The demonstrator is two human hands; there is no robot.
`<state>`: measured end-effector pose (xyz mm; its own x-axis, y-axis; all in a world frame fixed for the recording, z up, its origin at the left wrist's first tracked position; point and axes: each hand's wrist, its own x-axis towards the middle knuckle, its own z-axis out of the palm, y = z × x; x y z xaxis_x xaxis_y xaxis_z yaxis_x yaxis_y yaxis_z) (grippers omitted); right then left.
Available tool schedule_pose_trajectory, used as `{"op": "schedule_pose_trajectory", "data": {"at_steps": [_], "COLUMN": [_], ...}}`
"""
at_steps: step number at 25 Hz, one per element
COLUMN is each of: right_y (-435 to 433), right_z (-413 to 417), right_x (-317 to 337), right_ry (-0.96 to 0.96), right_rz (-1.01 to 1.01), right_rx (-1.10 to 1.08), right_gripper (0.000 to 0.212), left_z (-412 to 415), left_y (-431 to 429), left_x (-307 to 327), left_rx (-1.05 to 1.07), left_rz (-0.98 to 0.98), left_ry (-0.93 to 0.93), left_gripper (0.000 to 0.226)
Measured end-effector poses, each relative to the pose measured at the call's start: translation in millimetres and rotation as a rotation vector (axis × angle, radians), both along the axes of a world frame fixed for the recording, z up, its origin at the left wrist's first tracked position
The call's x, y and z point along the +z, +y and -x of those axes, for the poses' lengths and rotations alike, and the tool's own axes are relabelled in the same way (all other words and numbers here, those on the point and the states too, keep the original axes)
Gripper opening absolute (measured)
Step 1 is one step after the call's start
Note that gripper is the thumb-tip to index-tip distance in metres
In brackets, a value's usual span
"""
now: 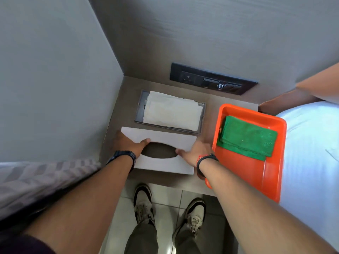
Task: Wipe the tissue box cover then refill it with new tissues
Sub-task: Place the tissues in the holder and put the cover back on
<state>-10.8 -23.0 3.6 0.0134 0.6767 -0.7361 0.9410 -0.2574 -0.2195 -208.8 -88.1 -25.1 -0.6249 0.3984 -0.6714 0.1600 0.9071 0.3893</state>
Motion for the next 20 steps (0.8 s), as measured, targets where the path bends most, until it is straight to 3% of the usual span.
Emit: {"op": "schedule_pose_trajectory", "data": {"at_steps": [3, 9, 13, 20], "right_y": [-14.9, -16.9, 23.0, 82.8], "right_z": [-3.1, -12.3, -12.7, -0.9], "right_x": [-10.3, 19.0, 36.8, 11.9], "right_ry": [0.068, 0.175, 0.155, 0.099], "right_rz": [0.033, -0.338, -0.536, -0.447], "right_rx": [-0.1, -0.346, -0.432, -0.389], "right_gripper": [0.085, 0.06, 0.06, 0.06], "left_z": [-3.7, -16.5, -18.0, 1.2], "left_y": [-5.7, 7.6, 49.5, 118.7], "left_x": [-2.5, 52.0, 77.1, 56.4], "left_rx": [-0.032, -0.185, -0.175, -0.148], "left_rz": [-0.031, -0.099, -0.283, -0.325], "left_ry": [0.052, 0.423, 0.349, 0.14], "left_gripper": [0.107, 0.079, 0.076, 0.071]}}
